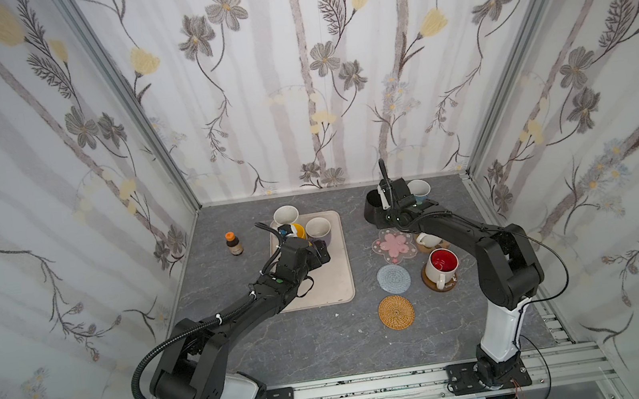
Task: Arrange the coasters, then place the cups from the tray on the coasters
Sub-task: 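Lift the black mug with the right gripper and carry it to the round wooden coaster, then lower the black mug onto the round wooden coaster and open the right gripper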
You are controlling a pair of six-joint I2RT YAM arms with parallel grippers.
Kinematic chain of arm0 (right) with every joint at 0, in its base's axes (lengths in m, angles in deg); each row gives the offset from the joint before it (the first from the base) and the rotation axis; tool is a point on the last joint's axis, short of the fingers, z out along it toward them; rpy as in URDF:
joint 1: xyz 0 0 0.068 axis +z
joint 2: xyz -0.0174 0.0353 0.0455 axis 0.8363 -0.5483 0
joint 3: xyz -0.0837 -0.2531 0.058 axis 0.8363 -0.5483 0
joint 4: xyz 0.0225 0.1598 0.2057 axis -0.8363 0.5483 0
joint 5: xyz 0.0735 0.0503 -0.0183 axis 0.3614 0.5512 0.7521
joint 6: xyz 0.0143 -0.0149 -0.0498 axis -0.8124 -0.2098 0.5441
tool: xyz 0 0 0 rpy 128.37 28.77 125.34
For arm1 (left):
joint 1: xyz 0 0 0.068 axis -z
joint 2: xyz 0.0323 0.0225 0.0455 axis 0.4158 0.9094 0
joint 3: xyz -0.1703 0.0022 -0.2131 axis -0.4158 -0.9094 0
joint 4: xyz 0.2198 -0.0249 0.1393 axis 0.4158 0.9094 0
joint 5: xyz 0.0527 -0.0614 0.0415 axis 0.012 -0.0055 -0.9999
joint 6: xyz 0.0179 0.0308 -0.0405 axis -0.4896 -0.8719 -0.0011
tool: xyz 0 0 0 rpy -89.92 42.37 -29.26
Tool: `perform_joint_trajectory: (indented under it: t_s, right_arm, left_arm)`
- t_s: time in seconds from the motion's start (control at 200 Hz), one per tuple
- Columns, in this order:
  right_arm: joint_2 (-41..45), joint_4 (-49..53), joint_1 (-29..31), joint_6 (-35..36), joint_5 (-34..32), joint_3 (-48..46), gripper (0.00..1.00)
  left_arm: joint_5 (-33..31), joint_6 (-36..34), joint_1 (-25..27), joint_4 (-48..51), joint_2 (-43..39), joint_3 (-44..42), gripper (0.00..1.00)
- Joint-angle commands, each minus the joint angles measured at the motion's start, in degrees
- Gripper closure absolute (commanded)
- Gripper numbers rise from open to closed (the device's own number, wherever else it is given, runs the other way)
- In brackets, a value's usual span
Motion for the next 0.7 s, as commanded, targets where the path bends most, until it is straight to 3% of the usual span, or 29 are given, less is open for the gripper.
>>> perform_joint_trajectory:
  t_s: [0.0,0.694]
  right_arm:
    - [-1.15,-3.00,-0.83,0.32,-1.46,1.79,1.00]
    - [-8.16,-2.78,-4.27,0.77,-0.87,6.52,1.00]
  left_arm:
    - [-1.59,-1.26,0.00,-1.73,1.32,1.19,0.00]
    - [-3.35,-2.52,-0.11,-2.40,5.80,2.90,0.00]
